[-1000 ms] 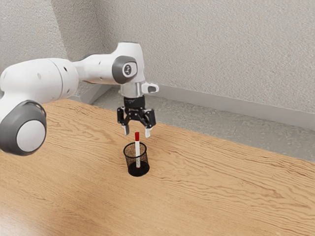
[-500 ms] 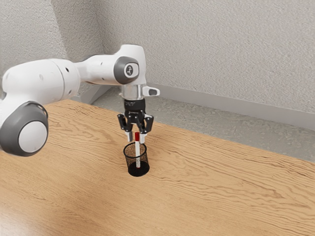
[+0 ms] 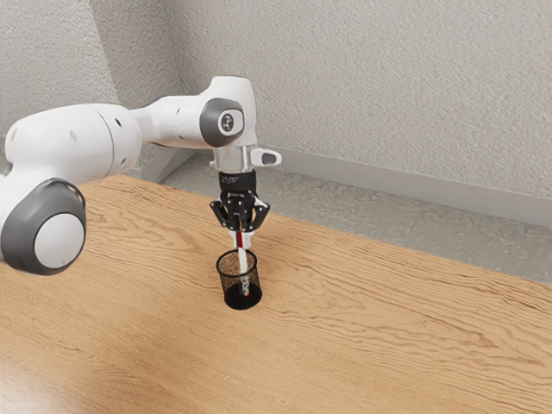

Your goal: Take the marker out of the pen holder and place it to the left of the pen holder.

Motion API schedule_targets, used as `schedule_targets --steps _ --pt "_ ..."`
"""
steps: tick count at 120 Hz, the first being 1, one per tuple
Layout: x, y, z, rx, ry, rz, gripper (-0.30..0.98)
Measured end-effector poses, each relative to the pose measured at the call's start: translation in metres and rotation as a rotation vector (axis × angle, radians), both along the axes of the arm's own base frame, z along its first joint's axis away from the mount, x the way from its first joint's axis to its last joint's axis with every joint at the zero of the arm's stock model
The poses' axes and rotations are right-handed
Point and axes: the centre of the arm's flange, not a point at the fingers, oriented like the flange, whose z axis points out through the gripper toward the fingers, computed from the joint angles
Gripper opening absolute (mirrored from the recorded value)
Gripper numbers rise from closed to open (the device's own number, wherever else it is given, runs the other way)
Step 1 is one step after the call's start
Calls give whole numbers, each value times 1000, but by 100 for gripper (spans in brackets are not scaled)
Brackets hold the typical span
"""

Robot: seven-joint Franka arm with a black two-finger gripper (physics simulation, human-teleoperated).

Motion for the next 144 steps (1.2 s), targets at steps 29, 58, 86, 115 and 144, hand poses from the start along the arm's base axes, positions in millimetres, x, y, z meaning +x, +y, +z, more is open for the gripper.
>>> schedule_targets --steps 29,58,86,115,144 --pt "-2 -4 20 11 -27 -8 -7" --pt "-16 13 87 28 -94 9 -9" --pt "-31 106 95 42 -33 134 -9" --pt "-38 155 4 28 168 188 -9" --pt "-34 167 -68 26 275 191 -3"
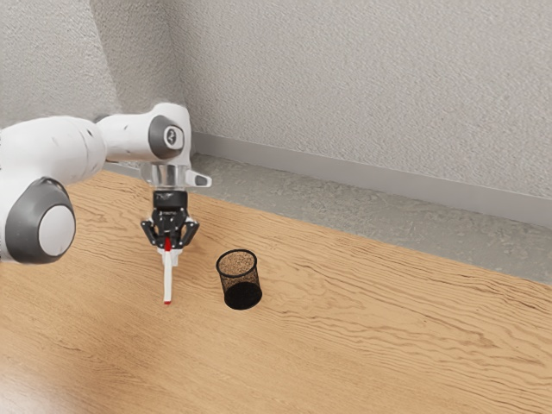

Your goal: Take the marker out of the pen holder and place it to the left of the pen holder.

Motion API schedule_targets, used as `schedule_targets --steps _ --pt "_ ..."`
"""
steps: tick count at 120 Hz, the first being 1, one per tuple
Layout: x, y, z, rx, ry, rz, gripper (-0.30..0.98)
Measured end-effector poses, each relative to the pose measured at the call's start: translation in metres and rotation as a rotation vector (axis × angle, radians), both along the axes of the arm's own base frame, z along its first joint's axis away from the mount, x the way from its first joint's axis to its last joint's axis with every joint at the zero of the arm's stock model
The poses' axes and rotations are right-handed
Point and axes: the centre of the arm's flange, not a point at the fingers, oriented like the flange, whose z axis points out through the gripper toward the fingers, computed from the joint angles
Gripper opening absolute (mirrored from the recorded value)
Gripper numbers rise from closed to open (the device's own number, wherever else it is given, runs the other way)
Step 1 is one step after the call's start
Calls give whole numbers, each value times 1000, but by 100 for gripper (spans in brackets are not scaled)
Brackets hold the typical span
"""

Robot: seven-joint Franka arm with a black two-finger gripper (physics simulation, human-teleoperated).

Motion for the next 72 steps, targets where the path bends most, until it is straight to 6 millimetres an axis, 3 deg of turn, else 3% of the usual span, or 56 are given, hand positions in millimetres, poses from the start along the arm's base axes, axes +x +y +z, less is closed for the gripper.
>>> schedule_targets --steps 25,35,40,51,55,60,64,72 --pt "5 -10 -20 -26 8 -14 33" --pt "15 -15 -34 -35 -19 -24 39" --pt "20 -16 -33 -36 -47 -29 38" --pt "27 -18 -26 -40 -92 -39 47" --pt "29 -19 8 -36 -141 -46 50" --pt "19 -30 75 -29 -210 -65 53" --pt "-3 -38 130 -29 -255 -76 55" --pt "-68 -55 228 -44 -340 -87 59"
